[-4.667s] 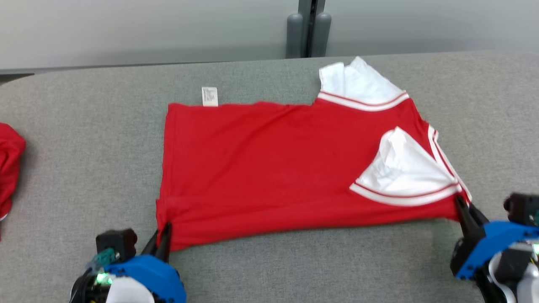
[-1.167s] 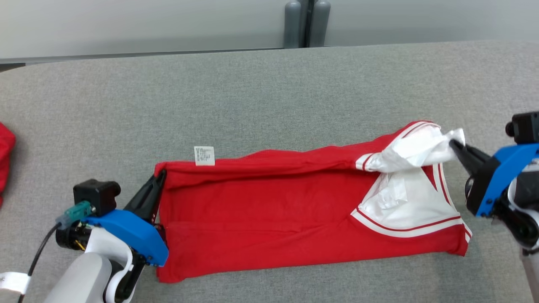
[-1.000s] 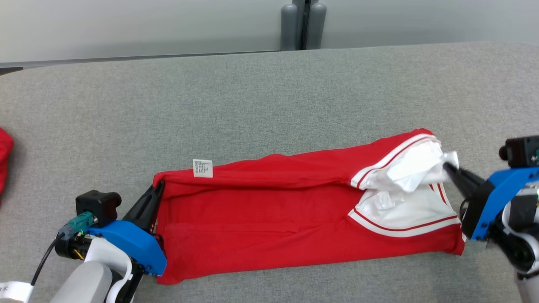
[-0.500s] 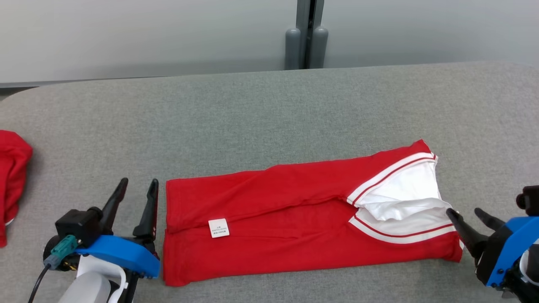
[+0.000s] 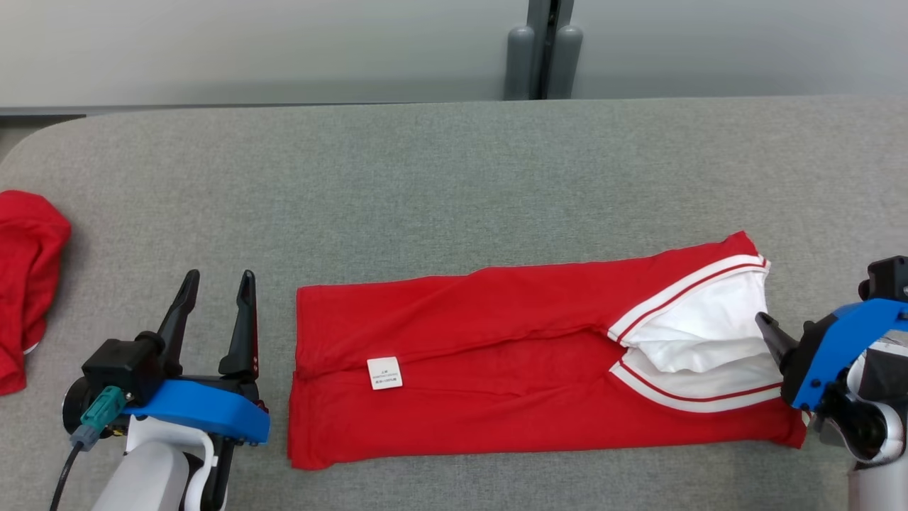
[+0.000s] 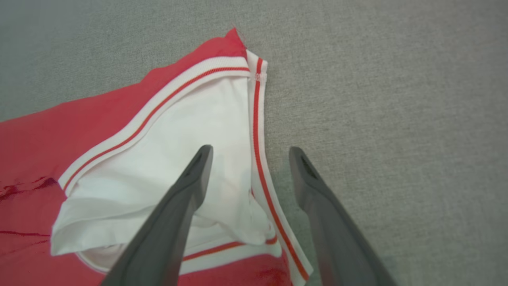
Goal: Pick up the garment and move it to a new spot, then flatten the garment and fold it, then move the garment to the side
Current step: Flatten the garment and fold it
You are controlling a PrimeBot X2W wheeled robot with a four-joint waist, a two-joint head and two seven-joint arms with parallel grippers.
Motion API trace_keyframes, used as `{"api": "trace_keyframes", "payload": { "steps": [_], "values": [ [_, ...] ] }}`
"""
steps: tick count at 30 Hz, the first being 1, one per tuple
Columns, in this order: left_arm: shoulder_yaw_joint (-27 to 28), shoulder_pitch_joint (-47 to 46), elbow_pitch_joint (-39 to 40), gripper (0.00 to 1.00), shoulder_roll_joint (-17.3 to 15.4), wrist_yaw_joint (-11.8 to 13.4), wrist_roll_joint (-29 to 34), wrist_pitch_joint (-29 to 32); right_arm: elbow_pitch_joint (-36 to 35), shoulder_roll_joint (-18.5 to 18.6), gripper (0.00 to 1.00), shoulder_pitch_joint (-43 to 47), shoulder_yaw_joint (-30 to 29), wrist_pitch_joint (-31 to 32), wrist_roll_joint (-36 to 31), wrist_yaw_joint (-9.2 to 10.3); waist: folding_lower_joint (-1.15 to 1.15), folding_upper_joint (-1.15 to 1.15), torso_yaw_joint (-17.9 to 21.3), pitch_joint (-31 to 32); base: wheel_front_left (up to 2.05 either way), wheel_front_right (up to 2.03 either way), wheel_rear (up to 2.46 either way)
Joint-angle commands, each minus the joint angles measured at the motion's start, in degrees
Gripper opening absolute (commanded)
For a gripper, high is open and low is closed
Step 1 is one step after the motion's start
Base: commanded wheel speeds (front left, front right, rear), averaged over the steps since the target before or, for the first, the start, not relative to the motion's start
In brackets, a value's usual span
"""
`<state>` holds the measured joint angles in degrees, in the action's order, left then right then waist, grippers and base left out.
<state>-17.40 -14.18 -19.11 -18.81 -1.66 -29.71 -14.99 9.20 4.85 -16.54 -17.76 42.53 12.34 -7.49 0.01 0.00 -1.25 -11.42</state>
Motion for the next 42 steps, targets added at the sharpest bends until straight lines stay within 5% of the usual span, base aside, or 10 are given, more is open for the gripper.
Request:
{"api": "trace_keyframes", "payload": {
  "steps": [1,11,12,13,14,21,34,42],
  "values": [
    [0.45,-0.68,0.25,1.0,0.4,-0.34,0.81,-0.25,3.14,-0.62,1.0,-2.62,-1.44,-0.95,-2.06,-0.01,-0.01,0.0,-0.72,-0.78,0.0,0.0,0.0],
    [1.34,-0.39,-0.43,1.0,2.19,-1.54,2.75,-0.26,17.1,-2.18,0.99,-5.67,-0.39,-1.98,-7.75,-0.03,-0.01,0.0,-2.33,-1.01,0.0,0.0,0.0],
    [1.47,-0.38,-0.55,1.0,2.26,-1.63,2.86,-0.26,17.43,-2.35,0.75,-5.63,0.37,-2.48,-7.69,-0.09,-0.01,0.0,-2.24,-0.96,0.0,0.0,0.0],
    [1.58,-0.33,-0.67,1.0,2.29,-1.69,2.92,-0.26,17.62,-2.41,0.15,-5.71,1.05,-2.92,-7.67,-0.09,-0.01,0.0,-2.09,-0.91,0.0,0.0,0.0],
    [1.72,-0.21,-0.77,1.0,2.34,-1.7,3.01,-0.26,17.84,-2.38,0.0,-5.8,1.54,-3.19,-7.29,-0.09,-0.01,0.0,-1.9,-0.81,0.0,0.0,0.0],
    [2.51,0.44,-1.38,1.0,2.63,-1.75,3.35,-0.27,15.29,0.52,0.0,-6.47,3.27,-7.14,-5.78,-0.01,-0.01,0.0,-0.51,0.47,0.0,0.0,0.0],
    [3.07,3.45,-1.18,1.0,2.89,-1.59,3.62,-0.27,3.93,13.18,0.0,-1.47,-2.69,-5.45,-8.55,-0.01,-0.01,0.0,1.27,3.99,0.0,0.0,0.0],
    [2.69,4.11,-1.51,1.0,2.89,-1.79,3.29,-0.26,-1.8,9.52,0.0,0.97,0.63,-1.91,-7.17,-0.01,-0.01,0.0,1.54,5.05,0.0,0.0,0.0]
  ]
}}
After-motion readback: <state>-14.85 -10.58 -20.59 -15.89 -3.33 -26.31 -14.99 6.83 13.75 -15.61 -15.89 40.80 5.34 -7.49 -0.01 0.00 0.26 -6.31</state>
